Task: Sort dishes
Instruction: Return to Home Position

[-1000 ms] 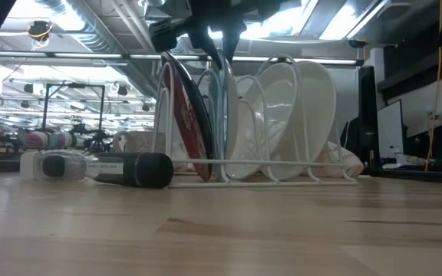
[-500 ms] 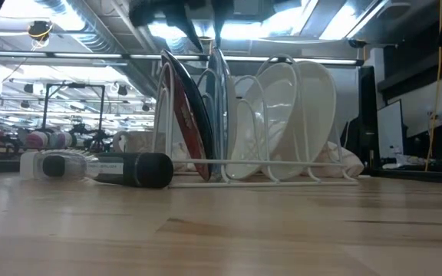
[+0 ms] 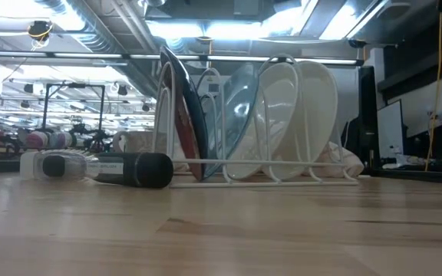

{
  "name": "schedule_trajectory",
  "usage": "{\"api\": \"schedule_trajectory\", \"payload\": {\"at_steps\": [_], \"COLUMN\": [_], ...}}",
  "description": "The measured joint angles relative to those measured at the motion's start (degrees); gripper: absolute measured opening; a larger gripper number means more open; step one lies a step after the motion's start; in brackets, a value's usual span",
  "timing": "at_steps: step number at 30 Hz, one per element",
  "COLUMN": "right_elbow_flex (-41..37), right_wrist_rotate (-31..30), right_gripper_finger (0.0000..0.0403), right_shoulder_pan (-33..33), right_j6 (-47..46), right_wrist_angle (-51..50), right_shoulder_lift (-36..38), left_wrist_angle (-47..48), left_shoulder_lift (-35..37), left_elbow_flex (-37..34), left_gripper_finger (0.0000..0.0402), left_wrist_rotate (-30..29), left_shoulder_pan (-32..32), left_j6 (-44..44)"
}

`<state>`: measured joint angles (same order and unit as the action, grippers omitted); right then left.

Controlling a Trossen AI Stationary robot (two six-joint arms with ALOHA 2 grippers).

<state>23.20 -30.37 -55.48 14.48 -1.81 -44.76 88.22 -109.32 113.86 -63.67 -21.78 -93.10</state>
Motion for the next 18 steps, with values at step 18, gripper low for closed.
{"api": "schedule_trajectory", "payload": {"at_steps": [18], "right_elbow_flex": [3.4], "right_wrist_rotate": [-6.9], "right_gripper_finger": [0.0195], "right_shoulder_pan": [0.0], "right_j6": [19.2], "right_wrist_angle": [-9.0], "right_shoulder_lift": [41.0], "left_wrist_angle": [1.9], "left_shoulder_lift": [17.3], "left_elbow_flex": [-12.5], "left_gripper_finger": [0.0115], "left_wrist_rotate": [-12.7], "left_shoulder_pan": [-3.8], "left_j6": [32.3]}}
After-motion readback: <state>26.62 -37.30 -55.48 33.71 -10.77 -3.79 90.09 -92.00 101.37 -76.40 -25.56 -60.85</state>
